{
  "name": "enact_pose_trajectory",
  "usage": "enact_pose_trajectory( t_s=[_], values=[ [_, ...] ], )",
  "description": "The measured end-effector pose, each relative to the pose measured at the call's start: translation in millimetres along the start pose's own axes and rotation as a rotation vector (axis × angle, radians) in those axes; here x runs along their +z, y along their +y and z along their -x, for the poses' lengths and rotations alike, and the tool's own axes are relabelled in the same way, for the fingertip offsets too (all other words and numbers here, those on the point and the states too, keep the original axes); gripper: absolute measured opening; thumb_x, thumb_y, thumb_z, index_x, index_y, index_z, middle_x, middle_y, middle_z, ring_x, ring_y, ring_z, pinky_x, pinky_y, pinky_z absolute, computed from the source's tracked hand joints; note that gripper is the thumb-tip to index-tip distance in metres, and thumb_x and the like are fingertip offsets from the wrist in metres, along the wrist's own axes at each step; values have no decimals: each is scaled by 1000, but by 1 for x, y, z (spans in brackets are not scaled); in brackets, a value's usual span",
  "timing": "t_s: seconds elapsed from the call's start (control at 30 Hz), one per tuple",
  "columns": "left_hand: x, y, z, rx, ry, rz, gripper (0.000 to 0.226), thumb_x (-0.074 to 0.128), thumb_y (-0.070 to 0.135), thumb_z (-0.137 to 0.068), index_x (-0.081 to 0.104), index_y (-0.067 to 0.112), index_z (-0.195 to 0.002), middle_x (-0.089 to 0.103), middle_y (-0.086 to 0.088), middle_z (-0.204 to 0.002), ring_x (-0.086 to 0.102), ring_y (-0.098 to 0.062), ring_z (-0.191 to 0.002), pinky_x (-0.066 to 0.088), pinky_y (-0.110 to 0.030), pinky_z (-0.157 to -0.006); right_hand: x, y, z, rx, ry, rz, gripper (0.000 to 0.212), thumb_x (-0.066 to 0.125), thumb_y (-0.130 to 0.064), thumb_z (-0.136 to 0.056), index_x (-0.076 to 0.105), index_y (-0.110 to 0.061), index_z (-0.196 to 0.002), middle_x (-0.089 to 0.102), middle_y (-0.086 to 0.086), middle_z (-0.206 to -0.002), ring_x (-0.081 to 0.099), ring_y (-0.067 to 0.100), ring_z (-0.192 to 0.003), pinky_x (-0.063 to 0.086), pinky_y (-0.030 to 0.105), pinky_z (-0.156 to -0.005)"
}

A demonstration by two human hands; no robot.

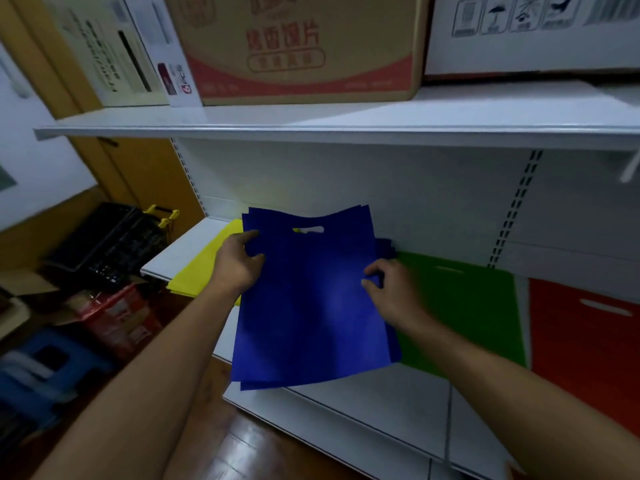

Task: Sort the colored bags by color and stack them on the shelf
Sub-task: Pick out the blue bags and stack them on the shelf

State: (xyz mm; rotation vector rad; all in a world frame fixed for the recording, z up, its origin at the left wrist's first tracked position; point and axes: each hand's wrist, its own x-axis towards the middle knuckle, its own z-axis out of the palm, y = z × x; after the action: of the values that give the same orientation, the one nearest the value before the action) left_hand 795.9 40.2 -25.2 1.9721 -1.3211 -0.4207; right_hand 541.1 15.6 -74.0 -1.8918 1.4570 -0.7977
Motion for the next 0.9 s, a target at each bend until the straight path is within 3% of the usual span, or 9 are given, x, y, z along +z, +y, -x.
enact_pose_trajectory(
  t_s=[0.2, 0.4, 0.57, 0.73, 0.9],
  values=[
    [27, -18, -49, 42, -7, -108, 50, 57, -3, -85, 55, 7, -134, 49, -14, -140, 50, -33, -124, 42, -34, -99, 20, 20, -36, 80, -84, 34, 43, 55, -13, -95, 50, -14, -138, 44, 9, -136, 53, 23, -111, 46, 25, -83],
    [79, -40, -118, 97, -108, -175, 41, 59, -1, -85, 60, 2, -126, 53, -19, -134, 51, -34, -121, 37, -33, -102, 42, 44, -70, 244, -97, 128, 47, 56, -22, -97, 44, -16, -143, 41, 9, -144, 45, 23, -128, 36, 27, -105],
    [134, -61, -174, 136, -325, -256, 54, 66, 18, -87, 49, 0, -135, 38, -20, -145, 38, -34, -132, 31, -38, -110, 65, 57, -90, 352, -143, 189, 52, 54, -27, -98, 37, -12, -145, 35, 10, -147, 40, 24, -131, 30, 28, -109],
    [171, -90, -192, 199, -577, -536, 64, 62, 46, -86, 43, 7, -133, 30, -17, -149, 23, -33, -139, 20, -43, -112, 89, 69, -91, 446, -242, 386, 68, 53, -44, -95, 26, -16, -151, 15, 13, -155, 22, 31, -140, 28, 37, -113],
    [179, -97, -197, 198, -605, -611, 69, 64, 52, -82, 40, 8, -130, 25, -17, -150, 24, -40, -137, 28, -50, -110, 92, 73, -93, 419, -238, 505, 72, 53, -50, -93, 24, -21, -153, 2, 10, -160, 10, 31, -145, 16, 41, -118]
  ],
)
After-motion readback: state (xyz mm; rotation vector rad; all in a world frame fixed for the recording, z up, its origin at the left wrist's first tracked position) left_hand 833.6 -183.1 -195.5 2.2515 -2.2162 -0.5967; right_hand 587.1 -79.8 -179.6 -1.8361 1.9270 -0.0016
